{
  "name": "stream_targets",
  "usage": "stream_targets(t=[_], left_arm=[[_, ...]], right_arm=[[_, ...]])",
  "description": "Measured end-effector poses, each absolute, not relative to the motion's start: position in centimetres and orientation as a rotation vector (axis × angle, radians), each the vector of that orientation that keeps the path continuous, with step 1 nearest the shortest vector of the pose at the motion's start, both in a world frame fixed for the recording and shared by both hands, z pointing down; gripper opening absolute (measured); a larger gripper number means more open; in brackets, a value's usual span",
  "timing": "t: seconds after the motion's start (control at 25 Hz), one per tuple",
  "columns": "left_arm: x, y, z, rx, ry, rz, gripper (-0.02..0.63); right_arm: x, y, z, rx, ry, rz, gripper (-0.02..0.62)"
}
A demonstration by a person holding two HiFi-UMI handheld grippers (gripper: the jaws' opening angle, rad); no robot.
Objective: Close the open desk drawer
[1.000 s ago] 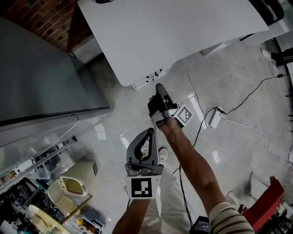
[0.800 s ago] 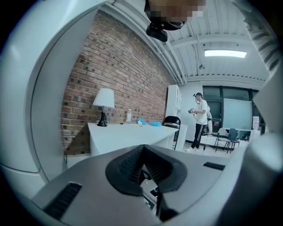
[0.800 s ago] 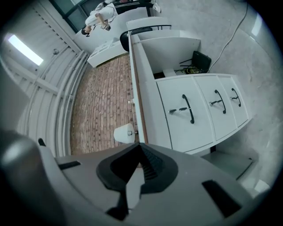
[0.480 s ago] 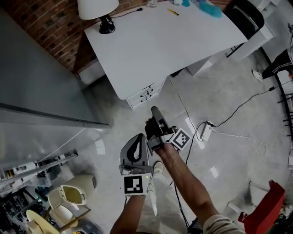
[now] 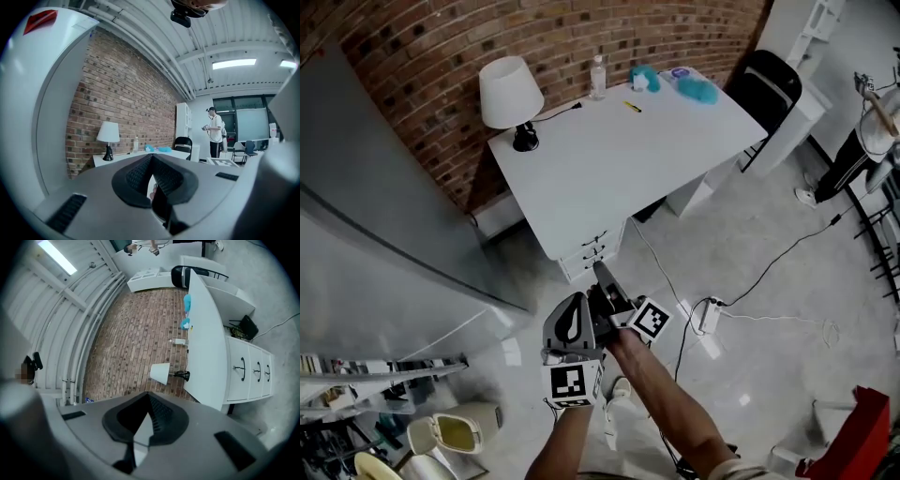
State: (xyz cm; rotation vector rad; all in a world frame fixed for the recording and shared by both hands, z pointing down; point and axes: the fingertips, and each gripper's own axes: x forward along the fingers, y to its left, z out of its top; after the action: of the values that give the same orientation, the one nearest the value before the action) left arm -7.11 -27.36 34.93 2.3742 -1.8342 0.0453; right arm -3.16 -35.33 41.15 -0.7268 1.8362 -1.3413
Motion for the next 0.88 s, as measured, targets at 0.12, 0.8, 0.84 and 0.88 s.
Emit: stream_targets(t=[0.12,0.8,0.84,0.88], left_arm=[[-6.8,-27.3,32.1,2.399,-1.844,0.056,0.006],[-3.0,-23.8,22.4,2.540,-1.688,0.071,0.006],[-2.8,-23.7,21.9,2.549,-1.680,0.063,0.006],[-2.4,-23.4,21.4,2.556,-1.675,0.057,0.006]], right_arm=[[-2.7,-34.5,38.3,-0.755,1.856,-1.311,0.011],[1.8,-27.2,26.0,-1.296,2.763,-0.528,0.011],[1.7,-26.9,25.0,-1.320,2.793,-0.443,0.011],[1.7,-26.4,24.1,-1.341,2.816,-0.370,0.011]])
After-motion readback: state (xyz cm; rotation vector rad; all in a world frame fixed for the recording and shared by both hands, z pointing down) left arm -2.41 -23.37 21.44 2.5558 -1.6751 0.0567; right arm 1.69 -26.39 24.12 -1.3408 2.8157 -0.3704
